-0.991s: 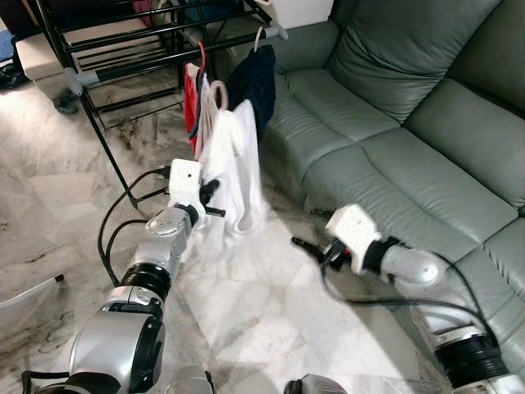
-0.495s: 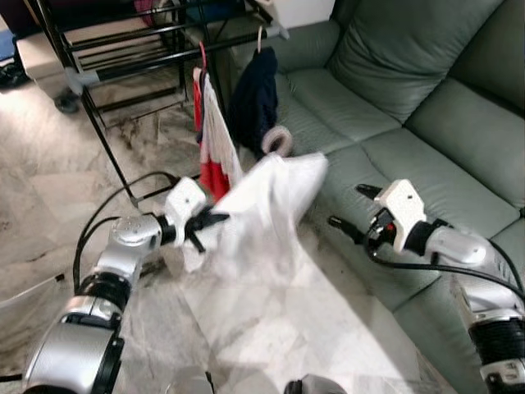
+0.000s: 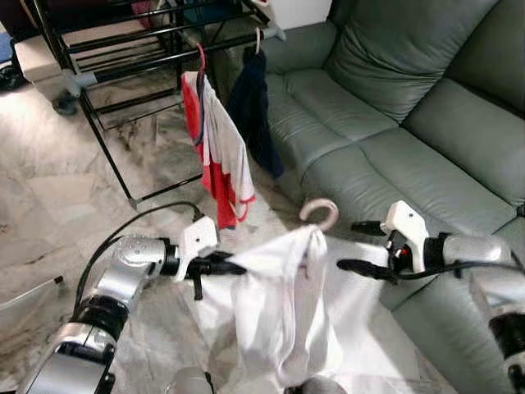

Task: Hang hanger

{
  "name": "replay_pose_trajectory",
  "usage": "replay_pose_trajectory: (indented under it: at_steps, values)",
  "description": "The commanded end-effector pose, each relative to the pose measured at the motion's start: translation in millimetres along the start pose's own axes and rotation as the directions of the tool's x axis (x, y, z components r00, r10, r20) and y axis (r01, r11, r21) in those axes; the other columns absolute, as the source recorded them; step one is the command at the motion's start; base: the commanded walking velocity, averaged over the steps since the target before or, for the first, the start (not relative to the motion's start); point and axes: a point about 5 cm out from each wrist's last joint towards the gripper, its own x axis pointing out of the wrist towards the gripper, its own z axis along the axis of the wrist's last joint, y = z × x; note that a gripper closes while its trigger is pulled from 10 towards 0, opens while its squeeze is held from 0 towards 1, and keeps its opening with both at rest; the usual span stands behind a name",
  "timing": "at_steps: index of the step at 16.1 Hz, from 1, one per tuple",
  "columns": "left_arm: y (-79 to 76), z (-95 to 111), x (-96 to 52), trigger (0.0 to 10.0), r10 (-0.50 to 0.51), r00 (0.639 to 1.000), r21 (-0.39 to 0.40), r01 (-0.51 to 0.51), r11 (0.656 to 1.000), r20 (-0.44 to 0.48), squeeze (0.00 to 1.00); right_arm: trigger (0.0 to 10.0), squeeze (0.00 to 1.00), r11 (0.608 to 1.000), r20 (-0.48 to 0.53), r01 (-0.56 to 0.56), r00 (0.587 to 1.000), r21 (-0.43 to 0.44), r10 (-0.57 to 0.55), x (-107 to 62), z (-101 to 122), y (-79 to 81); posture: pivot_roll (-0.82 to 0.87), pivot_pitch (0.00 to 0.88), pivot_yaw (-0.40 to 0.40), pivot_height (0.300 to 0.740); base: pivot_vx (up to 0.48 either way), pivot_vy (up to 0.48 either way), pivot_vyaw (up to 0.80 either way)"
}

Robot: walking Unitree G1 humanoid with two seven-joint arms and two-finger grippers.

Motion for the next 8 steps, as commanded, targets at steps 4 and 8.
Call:
replay_pose_trajectory:
  at_steps: [4, 8]
  values:
    - [-2.3, 17.1, -0.8, 0.0, -0.064, 0.997, 0.044, 0.062, 0.997, 0.052, 0.00, 10.0, 0.10, 0.974, -0.125, -0.215, 0.967, 0.073, 0.223, -2.8, -4.4, -2.7, -0.03, 0.029, -0.034, 0.740, 0.000, 0.000, 0.00]
    - [-5.3, 20.7, 2.1, 0.0, -0.089, 0.994, 0.037, 0.087, 0.995, 0.062, 0.00, 0.0, 0.00, 0.959, -0.205, -0.280, 0.937, 0.045, 0.283, 2.6, -8.1, -5.8, -0.03, 0.027, -0.038, 0.740, 0.000, 0.000, 0.00]
